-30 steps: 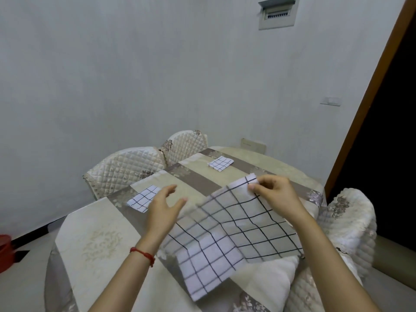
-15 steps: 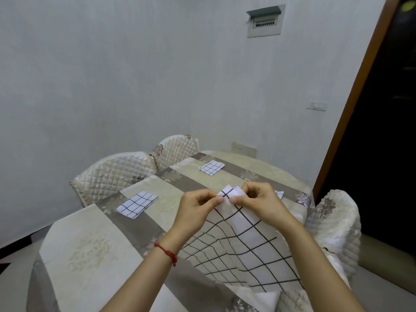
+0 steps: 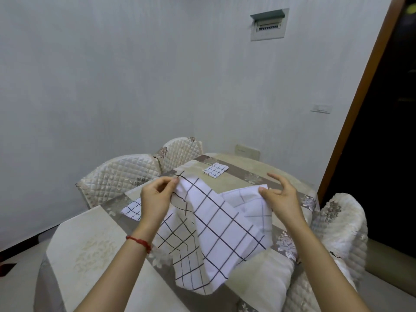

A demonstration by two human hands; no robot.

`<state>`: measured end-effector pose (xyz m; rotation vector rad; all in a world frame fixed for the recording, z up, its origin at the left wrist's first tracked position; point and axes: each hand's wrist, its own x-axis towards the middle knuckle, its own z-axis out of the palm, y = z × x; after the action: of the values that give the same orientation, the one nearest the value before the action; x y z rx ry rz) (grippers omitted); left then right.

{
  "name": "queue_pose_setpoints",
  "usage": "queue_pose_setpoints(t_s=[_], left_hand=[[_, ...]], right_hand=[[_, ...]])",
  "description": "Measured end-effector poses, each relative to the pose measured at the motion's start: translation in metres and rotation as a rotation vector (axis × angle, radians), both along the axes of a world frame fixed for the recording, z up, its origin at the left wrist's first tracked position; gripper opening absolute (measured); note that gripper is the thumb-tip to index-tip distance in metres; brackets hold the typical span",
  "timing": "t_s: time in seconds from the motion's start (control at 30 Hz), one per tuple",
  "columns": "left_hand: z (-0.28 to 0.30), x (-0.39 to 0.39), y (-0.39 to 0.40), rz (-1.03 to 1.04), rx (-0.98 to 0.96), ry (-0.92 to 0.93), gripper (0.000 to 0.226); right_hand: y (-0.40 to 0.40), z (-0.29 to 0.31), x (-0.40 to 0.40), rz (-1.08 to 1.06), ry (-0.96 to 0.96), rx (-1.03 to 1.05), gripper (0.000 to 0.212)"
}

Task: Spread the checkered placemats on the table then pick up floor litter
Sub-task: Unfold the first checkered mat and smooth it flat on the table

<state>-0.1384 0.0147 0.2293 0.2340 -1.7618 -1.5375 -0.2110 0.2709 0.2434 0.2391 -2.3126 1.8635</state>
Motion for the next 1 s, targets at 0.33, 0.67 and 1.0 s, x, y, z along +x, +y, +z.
queue_pose_setpoints(t_s=[0.33,0.67,1.0], left_hand=[[0.009,0.0,-0.045,0.2,-0.059,-0.027,0.008],[0.004,0.041,0.007,0.499,0.02,-0.016,0.011],[-0.011,0.087,0.092,0.748,0.038,-0.034,0.015]], right_hand=[[0.015,-0.002,-0.028,0.106,-0.022,0.122,0.03],[0.087,-0.004,-0.065,0.198,0.091,0.208,0.019],[0.131,0.026,-0.101,0.171,0.365,0.286,0.019]])
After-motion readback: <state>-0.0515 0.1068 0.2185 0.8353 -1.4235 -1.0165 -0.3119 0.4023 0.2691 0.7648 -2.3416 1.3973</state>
